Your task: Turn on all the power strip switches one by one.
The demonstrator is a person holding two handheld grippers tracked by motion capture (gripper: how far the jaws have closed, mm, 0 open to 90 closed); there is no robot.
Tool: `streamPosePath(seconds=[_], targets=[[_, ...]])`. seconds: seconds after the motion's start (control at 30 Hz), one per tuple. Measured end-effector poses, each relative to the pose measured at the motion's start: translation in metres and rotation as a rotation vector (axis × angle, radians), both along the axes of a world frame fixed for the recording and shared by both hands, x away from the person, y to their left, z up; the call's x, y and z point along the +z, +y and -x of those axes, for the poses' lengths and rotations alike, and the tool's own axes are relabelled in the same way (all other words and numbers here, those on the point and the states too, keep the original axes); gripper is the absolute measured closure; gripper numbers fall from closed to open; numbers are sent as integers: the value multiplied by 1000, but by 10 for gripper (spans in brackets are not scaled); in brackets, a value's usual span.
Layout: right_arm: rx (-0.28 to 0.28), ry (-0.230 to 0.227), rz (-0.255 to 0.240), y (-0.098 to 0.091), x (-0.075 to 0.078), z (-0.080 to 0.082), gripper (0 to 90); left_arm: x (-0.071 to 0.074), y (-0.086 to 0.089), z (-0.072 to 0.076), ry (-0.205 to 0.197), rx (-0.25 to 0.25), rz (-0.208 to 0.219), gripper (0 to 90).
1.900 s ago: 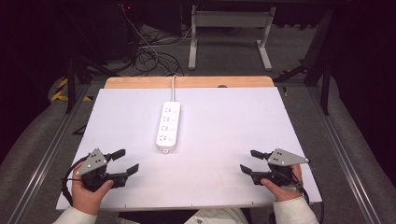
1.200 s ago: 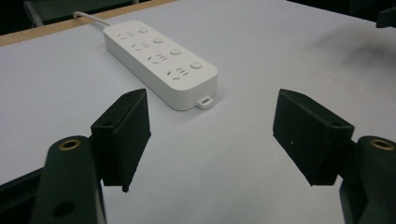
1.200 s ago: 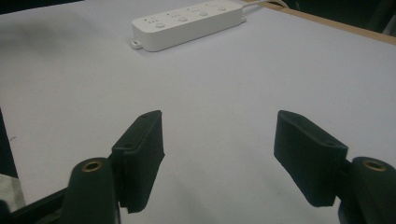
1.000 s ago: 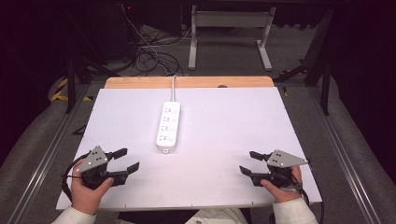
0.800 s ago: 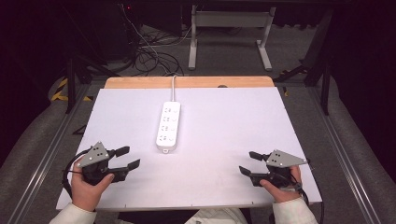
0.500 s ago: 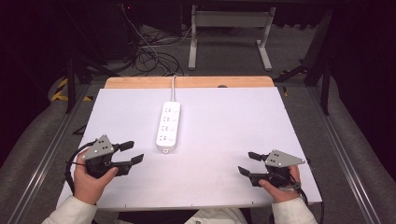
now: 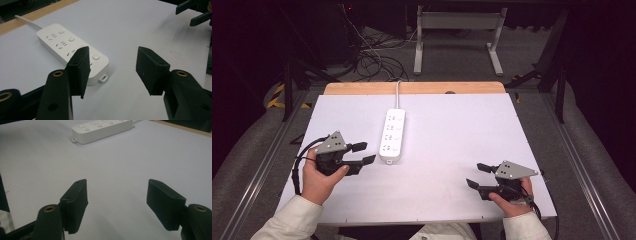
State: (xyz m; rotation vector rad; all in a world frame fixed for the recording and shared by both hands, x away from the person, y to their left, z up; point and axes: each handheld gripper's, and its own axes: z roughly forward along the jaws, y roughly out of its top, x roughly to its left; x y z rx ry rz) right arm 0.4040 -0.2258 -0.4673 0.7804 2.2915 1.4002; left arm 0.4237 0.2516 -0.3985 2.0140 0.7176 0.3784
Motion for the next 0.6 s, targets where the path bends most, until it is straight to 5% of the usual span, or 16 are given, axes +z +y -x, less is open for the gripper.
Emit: streamPosePath(seconds=[0.2, 0.27, 0.5, 0.6], targets=[[-7, 2, -6, -1, 0, 0, 350, 1, -7, -10, 16, 2, -9, 503], [-8, 5, -5, -1, 0, 0, 351, 0, -8, -14, 30, -12, 0, 658], [0, 8, 3, -1, -1, 0, 369, -1, -19, -28, 66, -42, -10, 898], [0, 11, 2, -1, -1, 0, 370, -3, -27, -33, 74, -44, -13, 900]])
